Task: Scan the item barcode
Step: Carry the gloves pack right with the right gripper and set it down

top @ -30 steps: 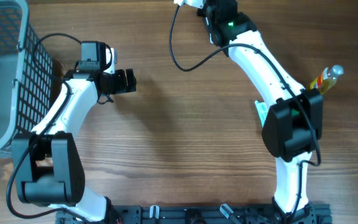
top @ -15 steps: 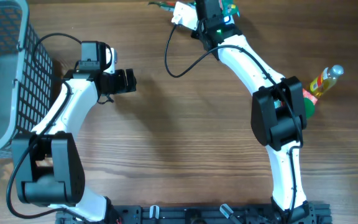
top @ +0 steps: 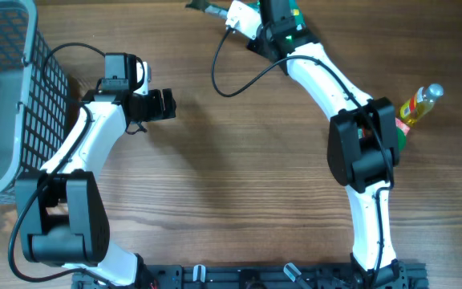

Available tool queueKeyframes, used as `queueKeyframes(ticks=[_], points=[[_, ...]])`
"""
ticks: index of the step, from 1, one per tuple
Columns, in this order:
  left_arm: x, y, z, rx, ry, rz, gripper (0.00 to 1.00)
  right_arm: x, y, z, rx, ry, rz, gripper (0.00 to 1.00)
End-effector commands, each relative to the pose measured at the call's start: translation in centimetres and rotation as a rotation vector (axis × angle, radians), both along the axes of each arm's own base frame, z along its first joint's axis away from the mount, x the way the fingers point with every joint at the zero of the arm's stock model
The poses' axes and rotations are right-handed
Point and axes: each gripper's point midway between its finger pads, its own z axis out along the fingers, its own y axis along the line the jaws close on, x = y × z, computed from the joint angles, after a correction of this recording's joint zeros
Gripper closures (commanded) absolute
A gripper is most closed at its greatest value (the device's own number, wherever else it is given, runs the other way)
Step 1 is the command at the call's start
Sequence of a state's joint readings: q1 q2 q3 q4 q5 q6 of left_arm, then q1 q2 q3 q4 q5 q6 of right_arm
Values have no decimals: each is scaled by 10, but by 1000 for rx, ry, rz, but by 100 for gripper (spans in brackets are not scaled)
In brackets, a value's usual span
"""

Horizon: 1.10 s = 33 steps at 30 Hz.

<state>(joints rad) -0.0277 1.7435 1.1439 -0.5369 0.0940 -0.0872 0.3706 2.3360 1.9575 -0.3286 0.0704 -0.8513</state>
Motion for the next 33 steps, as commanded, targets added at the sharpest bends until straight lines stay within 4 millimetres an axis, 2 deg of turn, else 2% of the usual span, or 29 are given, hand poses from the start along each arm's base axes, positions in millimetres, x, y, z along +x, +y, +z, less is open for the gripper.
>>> queueKeyframes(ticks=[1, 4, 6, 8, 10, 11, 12, 13, 14, 16, 17, 19, 21, 24, 25, 28, 30, 31, 33], points=[[4, 2, 8, 7, -23, 1, 0, -1, 7, -2, 84, 35, 17, 96], [4, 2, 7, 7, -23, 1, 0, -4, 10, -4, 106, 56, 14, 96], [4, 2, 7, 7, -23, 1, 0, -3, 9, 6, 125, 38, -6, 95], [4, 2, 8, 7, -23, 1, 0, -5, 11, 41, 168, -6, -17, 96], [4, 2, 8, 7, -23, 1, 0, -20, 5, 112, 287, -53, -79, 96], [4, 2, 7, 7, -23, 1, 0, -40, -2, 143, 385, -14, -150, 96], [4, 2, 7, 7, -23, 1, 0, -57, -8, 156, 450, 39, -217, 96], [4, 2, 7, 7, -23, 1, 0, -77, -16, 159, 492, 118, -291, 96], [4, 2, 7, 7, -23, 1, 0, -102, -25, 151, 494, 224, -366, 96], [4, 2, 7, 7, -22, 1, 0, -175, -48, 99, 400, 575, -568, 96], [4, 2, 7, 7, -23, 1, 0, -202, -55, 81, 359, 696, -640, 96], [4, 2, 7, 7, -23, 1, 0, -245, -70, 48, 269, 866, -771, 96], [4, 2, 7, 7, -23, 1, 0, -272, -87, 13, 198, 939, -930, 96], [4, 2, 8, 7, -23, 1, 0, -281, -105, -20, 151, 904, -1072, 96], [4, 2, 7, 7, -23, 1, 0, -278, -110, -30, 146, 874, -1098, 91], [4, 2, 7, 7, -22, 1, 0, -278, -132, -39, 91, 807, -1164, 89], [4, 2, 7, 7, -23, 1, 0, -272, -148, -43, 79, 764, -1196, 73], [4, 2, 7, 7, -23, 1, 0, -268, -152, -44, 85, 753, -1198, 57], [4, 2, 7, 7, -23, 1, 0, -263, -158, -44, 99, 738, -1214, 39]])
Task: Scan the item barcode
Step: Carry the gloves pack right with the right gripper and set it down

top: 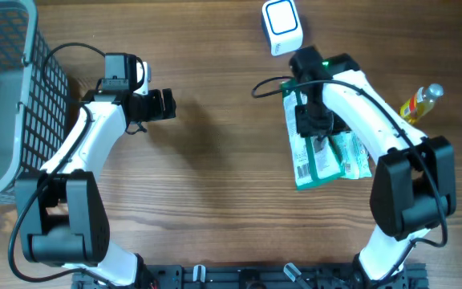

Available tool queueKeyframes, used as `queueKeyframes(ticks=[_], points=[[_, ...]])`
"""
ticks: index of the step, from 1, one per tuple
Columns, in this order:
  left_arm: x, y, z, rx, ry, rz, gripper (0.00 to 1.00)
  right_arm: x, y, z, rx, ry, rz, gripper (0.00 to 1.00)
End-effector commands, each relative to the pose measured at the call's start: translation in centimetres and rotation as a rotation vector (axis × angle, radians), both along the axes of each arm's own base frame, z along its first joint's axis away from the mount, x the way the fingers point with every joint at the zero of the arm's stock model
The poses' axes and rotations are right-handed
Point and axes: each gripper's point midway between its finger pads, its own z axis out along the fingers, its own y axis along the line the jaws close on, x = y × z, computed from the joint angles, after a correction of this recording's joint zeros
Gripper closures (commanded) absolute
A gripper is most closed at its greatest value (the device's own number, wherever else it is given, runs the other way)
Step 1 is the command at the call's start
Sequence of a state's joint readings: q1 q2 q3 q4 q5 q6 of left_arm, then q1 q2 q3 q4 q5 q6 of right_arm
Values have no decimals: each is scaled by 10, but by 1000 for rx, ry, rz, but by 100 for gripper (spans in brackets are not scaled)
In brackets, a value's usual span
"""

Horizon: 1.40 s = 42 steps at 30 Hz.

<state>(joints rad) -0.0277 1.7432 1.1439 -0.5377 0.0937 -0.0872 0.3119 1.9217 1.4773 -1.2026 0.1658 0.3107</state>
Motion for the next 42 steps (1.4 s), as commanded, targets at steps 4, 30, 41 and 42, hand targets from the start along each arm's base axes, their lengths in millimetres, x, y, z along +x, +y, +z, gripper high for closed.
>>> queueKeyframes(ticks=[4, 30, 41, 42], points=[[4, 2, 7, 7, -24, 1, 0, 25, -11, -2, -19, -94, -16, 29], [4, 2, 7, 7, -24, 1, 0, 122, 44, 21, 246, -546, 21, 0], [4, 2, 7, 7, -23, 1, 0, 121, 44, 96, 293, -705, 27, 0], [4, 2, 7, 7, -23, 1, 0, 117, 43, 125, 311, -768, 30, 0]])
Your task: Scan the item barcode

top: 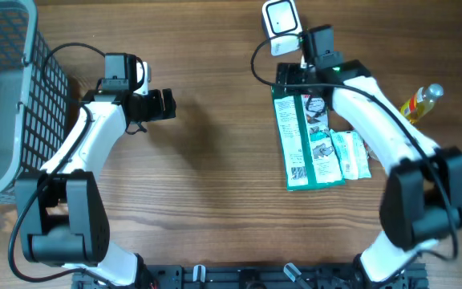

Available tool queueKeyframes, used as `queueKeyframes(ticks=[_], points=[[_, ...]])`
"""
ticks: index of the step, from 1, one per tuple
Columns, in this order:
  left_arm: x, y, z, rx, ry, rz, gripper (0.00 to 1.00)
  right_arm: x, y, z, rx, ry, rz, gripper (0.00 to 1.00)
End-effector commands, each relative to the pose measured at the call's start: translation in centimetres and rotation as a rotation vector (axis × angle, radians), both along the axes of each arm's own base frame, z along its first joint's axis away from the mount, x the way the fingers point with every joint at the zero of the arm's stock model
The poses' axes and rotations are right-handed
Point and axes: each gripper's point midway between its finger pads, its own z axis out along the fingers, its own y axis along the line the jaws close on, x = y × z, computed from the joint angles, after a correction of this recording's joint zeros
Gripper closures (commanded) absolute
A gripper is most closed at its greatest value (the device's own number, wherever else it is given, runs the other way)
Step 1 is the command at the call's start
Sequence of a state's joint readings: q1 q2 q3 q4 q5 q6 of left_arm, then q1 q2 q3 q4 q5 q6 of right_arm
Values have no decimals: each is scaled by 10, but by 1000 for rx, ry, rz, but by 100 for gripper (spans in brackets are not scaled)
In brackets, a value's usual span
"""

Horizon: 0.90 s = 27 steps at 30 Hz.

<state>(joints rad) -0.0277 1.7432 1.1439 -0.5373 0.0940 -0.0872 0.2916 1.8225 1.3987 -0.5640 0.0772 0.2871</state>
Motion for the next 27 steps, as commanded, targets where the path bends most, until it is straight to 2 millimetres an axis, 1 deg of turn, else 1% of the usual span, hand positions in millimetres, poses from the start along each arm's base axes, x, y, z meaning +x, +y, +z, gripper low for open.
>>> queueKeyframes(ticks=[1, 3, 6, 8, 10, 11, 13, 14, 16, 19, 20, 21, 22, 25, 26, 27], points=[[4, 2, 7, 7, -23, 1, 0, -11, -4, 105, 62, -230, -7, 0], [4, 2, 7, 7, -23, 1, 0, -27, -9, 158, 98, -348, -7, 0], [4, 2, 7, 7, -23, 1, 0, -53, -17, 215, 139, -483, -8, 0], [4, 2, 7, 7, -23, 1, 0, -68, -22, 240, 158, -544, -8, 0], [4, 2, 7, 7, -23, 1, 0, -80, -25, 259, 172, -591, -8, 0], [4, 2, 7, 7, -23, 1, 0, -86, -27, 266, 178, -609, -8, 1], [4, 2, 7, 7, -23, 1, 0, -106, -33, 281, 185, -639, -9, 0], [4, 2, 7, 7, -23, 1, 0, -116, -41, 286, 172, -652, -32, 0], [4, 2, 7, 7, -23, 1, 0, -142, -52, 295, 167, -665, -46, 0], [4, 2, 7, 7, -23, 1, 0, -189, -68, 302, 164, -676, -50, 0], [4, 2, 7, 7, -23, 1, 0, -203, -77, 304, 151, -686, -72, 0], [4, 2, 7, 7, -23, 1, 0, -227, -89, 305, 136, -701, -97, 0], [4, 2, 7, 7, -23, 1, 0, -236, -94, 306, 132, -708, -106, 0], [4, 2, 7, 7, -23, 1, 0, -277, -108, 310, 141, -757, -115, 0], [4, 2, 7, 7, -23, 1, 0, -295, -113, 312, 151, -788, -116, 0], [4, 2, 7, 7, -23, 1, 0, -302, -115, 313, 158, -806, -117, 0]])
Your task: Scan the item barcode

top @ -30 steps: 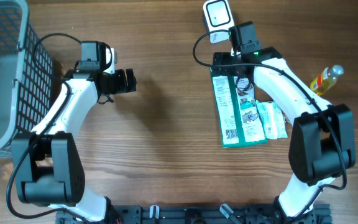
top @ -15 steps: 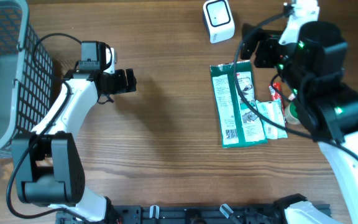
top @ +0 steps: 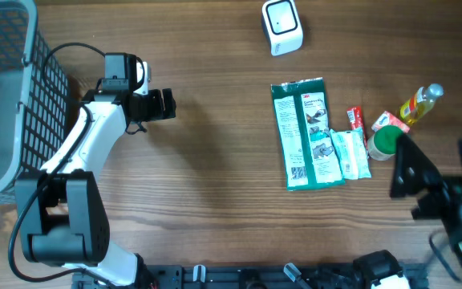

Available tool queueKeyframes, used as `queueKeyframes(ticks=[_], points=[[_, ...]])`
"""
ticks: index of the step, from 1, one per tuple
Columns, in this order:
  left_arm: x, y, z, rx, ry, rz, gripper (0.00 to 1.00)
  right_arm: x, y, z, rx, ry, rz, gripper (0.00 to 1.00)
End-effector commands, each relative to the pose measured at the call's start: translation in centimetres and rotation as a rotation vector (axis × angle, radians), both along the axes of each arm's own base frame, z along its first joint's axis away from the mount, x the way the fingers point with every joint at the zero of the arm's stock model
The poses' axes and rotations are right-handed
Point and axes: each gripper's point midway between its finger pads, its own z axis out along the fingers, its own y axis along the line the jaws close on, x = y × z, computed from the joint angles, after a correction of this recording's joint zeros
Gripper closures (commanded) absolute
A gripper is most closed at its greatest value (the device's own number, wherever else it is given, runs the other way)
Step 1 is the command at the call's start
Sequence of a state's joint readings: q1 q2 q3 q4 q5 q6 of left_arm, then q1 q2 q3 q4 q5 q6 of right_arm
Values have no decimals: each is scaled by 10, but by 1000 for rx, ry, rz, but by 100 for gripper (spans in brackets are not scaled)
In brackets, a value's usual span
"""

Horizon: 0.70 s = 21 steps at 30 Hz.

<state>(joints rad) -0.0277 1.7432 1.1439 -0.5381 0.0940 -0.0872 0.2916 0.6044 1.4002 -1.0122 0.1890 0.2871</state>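
A white barcode scanner (top: 281,26) sits at the far edge of the table. Below it a green flat package (top: 307,132) lies lengthwise on the wood, printed face up, with nothing touching it. My right arm is pulled back to the near right corner. Its gripper (top: 403,168) shows only as a dark blurred shape beside the package, so its jaws cannot be read. Left of the middle, my left gripper (top: 168,104) hovers with its fingers apart and holds nothing.
A grey wire basket (top: 2,96) fills the far left. Right of the package lie a small white-green packet (top: 351,154), a red stick (top: 354,119), a green-capped item (top: 385,140) and a yellow bottle (top: 419,103).
My right gripper was at the top end of the green package, just under the scanner. It is now off the package at the near right corner. The package lies where it was.
My right arm first reached to the far edge beside the tilted scanner. Then it was over the green package below the scanner. Then the package lay flat with the gripper at its top end. Now the arm is withdrawn. The left arm never moved.
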Motion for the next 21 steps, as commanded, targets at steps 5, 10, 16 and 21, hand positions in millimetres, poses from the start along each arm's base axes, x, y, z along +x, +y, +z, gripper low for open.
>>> queueKeyframes(ticks=[5, 10, 16, 21], points=[[5, 2, 7, 7, -24, 1, 0, -32, -25, -38, 37, -149, -113, 0], [4, 2, 7, 7, -24, 1, 0, -4, -7, -40, 0, -511, -36, 0], [4, 2, 7, 7, -23, 1, 0, 31, -1, -94, -21, -682, -5, 0], [5, 2, 7, 7, -24, 1, 0, 60, -11, -164, -5, -551, -63, 0]])
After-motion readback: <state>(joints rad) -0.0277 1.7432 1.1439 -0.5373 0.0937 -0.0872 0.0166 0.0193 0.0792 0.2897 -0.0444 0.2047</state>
